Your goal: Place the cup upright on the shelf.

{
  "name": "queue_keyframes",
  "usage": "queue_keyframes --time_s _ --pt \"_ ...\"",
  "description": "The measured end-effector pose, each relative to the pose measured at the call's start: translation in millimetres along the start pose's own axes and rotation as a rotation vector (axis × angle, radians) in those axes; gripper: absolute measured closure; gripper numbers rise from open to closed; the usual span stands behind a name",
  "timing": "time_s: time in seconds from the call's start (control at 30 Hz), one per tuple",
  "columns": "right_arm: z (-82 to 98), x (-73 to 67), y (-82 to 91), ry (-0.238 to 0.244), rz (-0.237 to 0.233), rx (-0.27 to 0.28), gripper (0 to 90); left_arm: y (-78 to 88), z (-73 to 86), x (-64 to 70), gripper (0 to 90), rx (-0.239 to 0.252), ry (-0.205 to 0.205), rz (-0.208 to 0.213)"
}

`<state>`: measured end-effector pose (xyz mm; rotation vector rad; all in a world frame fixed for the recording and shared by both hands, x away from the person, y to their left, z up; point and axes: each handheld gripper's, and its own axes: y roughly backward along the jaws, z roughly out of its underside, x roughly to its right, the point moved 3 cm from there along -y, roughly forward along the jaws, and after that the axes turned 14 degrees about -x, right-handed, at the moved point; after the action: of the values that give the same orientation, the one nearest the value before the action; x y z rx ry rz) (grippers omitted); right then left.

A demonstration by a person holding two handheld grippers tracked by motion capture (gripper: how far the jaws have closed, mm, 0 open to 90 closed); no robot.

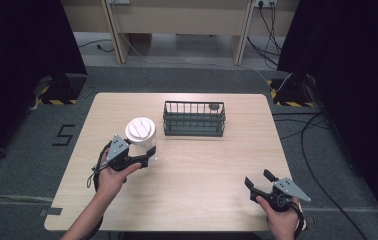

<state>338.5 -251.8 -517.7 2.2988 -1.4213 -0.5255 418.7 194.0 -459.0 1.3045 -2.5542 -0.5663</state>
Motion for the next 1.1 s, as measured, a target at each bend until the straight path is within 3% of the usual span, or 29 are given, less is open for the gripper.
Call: queue_keyframes --time_s 0.27,0.4,1.1 --pt "0.2 -0.8 0.7 0.014 0.008 0.0 19.2 -7.3 -22.5 0.0 17.4 0.016 -0.034 0.009" --pt "2.0 -1.5 -0.8 0.015 0.006 -0.01 19.2 -10.9 -31.3 -0.1 17.4 0.024 -0.029 0.01" --pt "4.2 -3.6 -4.3 0.026 -0.001 -0.026 19.3 -39.2 -57.1 -0.5 17.4 0.019 -0.038 0.005"
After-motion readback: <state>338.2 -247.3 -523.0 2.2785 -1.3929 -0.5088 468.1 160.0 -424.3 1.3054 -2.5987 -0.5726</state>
